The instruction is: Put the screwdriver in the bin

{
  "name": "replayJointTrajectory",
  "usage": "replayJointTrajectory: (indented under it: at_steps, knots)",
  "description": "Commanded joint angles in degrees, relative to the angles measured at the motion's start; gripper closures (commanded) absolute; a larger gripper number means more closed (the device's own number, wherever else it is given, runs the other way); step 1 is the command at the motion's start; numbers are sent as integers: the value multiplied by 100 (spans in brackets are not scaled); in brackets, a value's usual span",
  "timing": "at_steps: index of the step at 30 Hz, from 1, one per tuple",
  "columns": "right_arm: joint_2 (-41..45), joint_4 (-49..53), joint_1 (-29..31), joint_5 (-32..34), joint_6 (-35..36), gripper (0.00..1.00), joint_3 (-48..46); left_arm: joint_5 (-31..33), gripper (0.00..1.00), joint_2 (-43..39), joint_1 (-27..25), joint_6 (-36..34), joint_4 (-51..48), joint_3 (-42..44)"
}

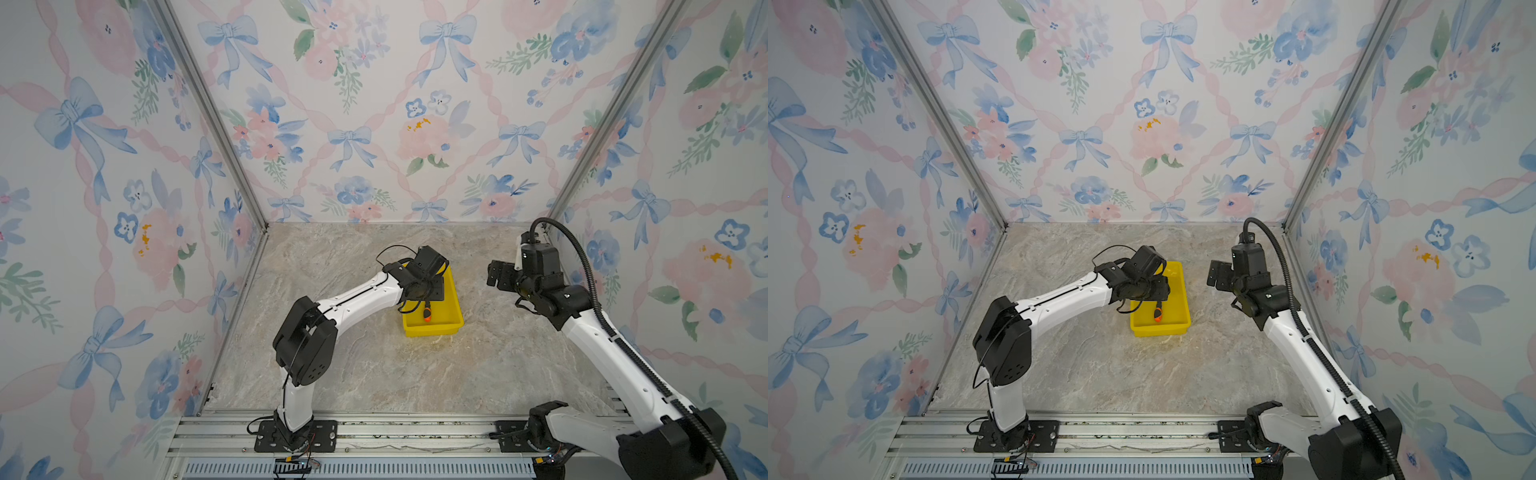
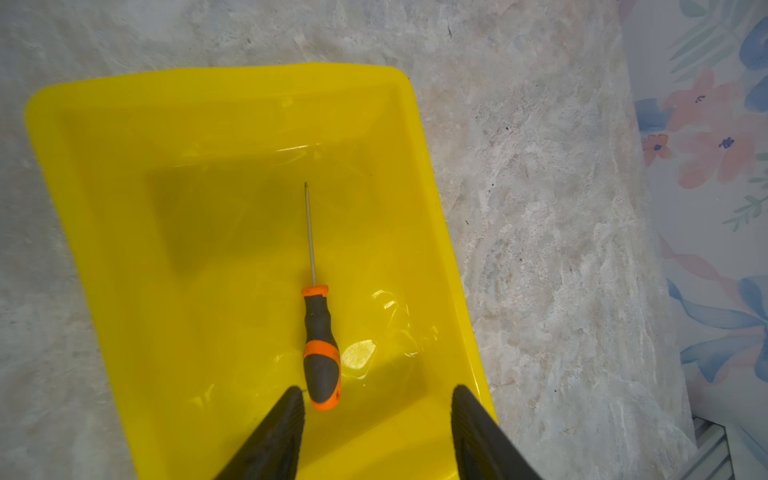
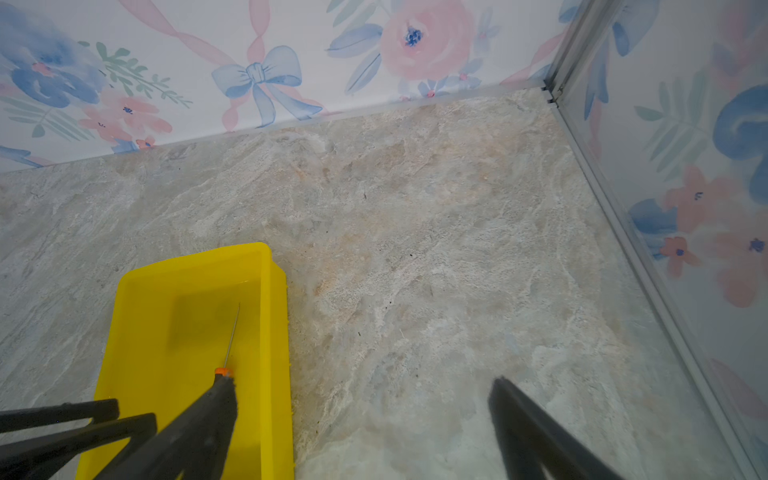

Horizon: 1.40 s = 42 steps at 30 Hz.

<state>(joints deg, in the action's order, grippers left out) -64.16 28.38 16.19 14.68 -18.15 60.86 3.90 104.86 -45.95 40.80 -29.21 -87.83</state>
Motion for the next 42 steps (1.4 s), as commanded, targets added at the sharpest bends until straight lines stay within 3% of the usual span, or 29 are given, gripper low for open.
replayJointTrajectory:
  at_steps: [1,5,7,11,12,13,18,21,23,27,32,37,40,42]
  knots:
    - [345,308,-107,451,-155,3,-311,563,40,-748,191,-603,-27,596]
    - [723,399,-646,361,-551,3,-845,788,36,-1681,704,-1038,185,1667]
    - [884,429,-1031,176,-747,3,-1086,868,25,-2152,1150,-1144,253,2186]
    - [1243,579,-1946,82,-1277,3,-1581,1038,18,-3097,2119,-1372,534,3156]
    - [1335,504,-2168,-76,-1252,3,-1736,1119,10,-3354,2263,-1485,686,3402]
    - [1427,403,-2279,-179,-1137,3,-1881,1253,3,-3569,2365,-1584,811,3630]
    - [2347,-872,-2416,-110,-41,3,-3076,2003,3,-4521,2809,-1890,1359,4852]
    - [2884,-1674,-2419,-271,577,3,-3701,3407,3,-4921,2845,-1587,1687,5491]
    - [3115,-2122,-2412,-441,866,3,-4042,3808,3,-5214,2901,-1921,2371,6124]
    - [2841,-2092,-2410,-280,954,3,-4172,3504,3,-5840,3027,-2979,4152,7311]
    - [2536,-2848,-2283,-545,1172,3,-4548,2916,3,-6502,3262,-3414,6127,8679]
    - [2369,-3039,-1904,-502,1384,3,-4621,2126,3,-6188,3619,-3485,6544,8678]
    - [2368,-4039,-1788,-693,1175,3,-5024,1890,3,-5815,3747,-3446,6877,8626]
    - [2116,-4533,-1688,-336,1149,3,-5057,1808,3,-5532,3755,-3450,7049,8556]
